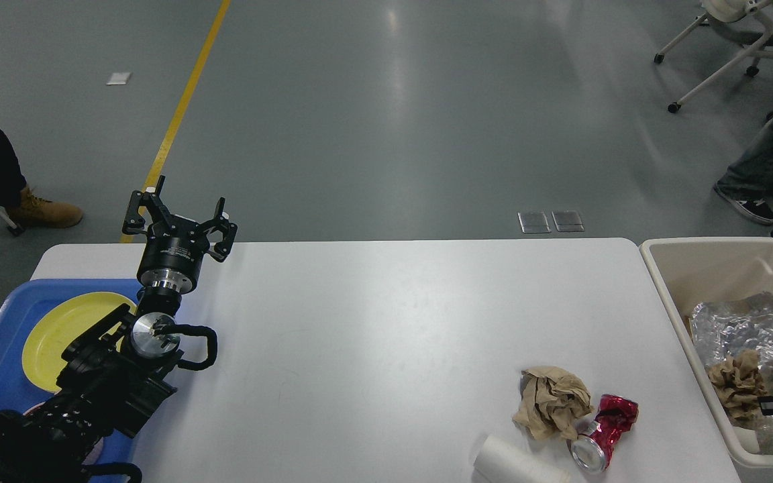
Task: Tidy desktop
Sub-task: 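Lower the foil bag into the white bin and release it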
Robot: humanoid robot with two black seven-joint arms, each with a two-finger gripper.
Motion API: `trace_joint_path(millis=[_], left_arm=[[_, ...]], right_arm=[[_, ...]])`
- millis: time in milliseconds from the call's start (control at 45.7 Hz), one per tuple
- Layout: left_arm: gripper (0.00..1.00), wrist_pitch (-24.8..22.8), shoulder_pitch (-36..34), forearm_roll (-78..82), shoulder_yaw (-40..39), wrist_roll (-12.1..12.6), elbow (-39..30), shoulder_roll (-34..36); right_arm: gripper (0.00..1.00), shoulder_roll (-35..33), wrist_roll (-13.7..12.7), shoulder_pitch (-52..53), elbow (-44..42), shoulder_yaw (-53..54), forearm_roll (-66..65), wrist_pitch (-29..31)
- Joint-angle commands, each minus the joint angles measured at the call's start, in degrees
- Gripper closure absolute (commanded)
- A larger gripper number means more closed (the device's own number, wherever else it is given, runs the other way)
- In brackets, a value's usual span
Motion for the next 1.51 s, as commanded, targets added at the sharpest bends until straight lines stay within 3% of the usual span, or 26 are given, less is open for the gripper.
trace_joint_path(millis=[0,328,350,416,504,525,547,657,766,832,941,1204,1423,1489], left_arm=[[0.04,0.00,0.00,0.00,0.00,0.00,0.00,0.00],[0.04,0.00,0.00,0.00,0.00,0.00,0.00,0.00],[0.04,0.00,0.00,0.00,0.00,0.00,0.00,0.00],[0.04,0.00,0.00,0.00,0.00,0.00,0.00,0.00],[0.04,0.00,0.00,0.00,0.00,0.00,0.00,0.00],[0.04,0.00,0.00,0.00,0.00,0.00,0.00,0.00],[0.04,0.00,0.00,0.00,0.00,0.00,0.00,0.00],[0.04,0.00,0.00,0.00,0.00,0.00,0.00,0.00],[0.04,0.00,0.00,0.00,0.00,0.00,0.00,0.00],[0.04,0.00,0.00,0.00,0.00,0.00,0.00,0.00],[0.04,0.00,0.00,0.00,0.00,0.00,0.00,0.00],[0.04,0.00,0.00,0.00,0.00,0.00,0.00,0.00],[0.04,0.00,0.00,0.00,0.00,0.00,0.00,0.00],[0.04,0.00,0.00,0.00,0.00,0.00,0.00,0.00]], right_arm=[[1.00,1.99,0.00,-2.65,-2.12,-0.08,0.01,-0.56],[1.00,3.92,0.09,-5.12,-4.15,0.62,0.18,-0.65],[0.97,3.92,0.09,-5.12,-4.15,0.71,0.18,-0.65],[0.66,3.66,0.17,-5.12,-4.32,1.85,0.27,-1.17],[0.49,3.13,0.17,-5.12,-4.41,3.34,1.15,-2.75],[0.39,3.13,0.17,-5.12,-4.41,3.43,1.41,-3.28],[0.36,3.13,0.17,-5.12,-4.32,3.52,1.50,-3.37],[0.22,3.13,0.17,-4.77,-4.23,3.52,1.50,-3.37],[0.17,3.05,0.17,-3.80,-3.53,3.78,1.59,-3.29],[0.02,2.61,0.26,-2.66,-3.27,4.57,1.59,-3.02],[0.00,-1.17,0.17,2.51,0.50,4.84,1.77,-1.18],[0.00,-16.20,0.17,30.45,20.90,3.09,1.77,18.05],[0.00,-13.48,0.35,52.08,23.01,-1.22,2.20,44.50],[0.00,-11.20,0.35,56.83,23.72,-1.66,3.26,47.23]])
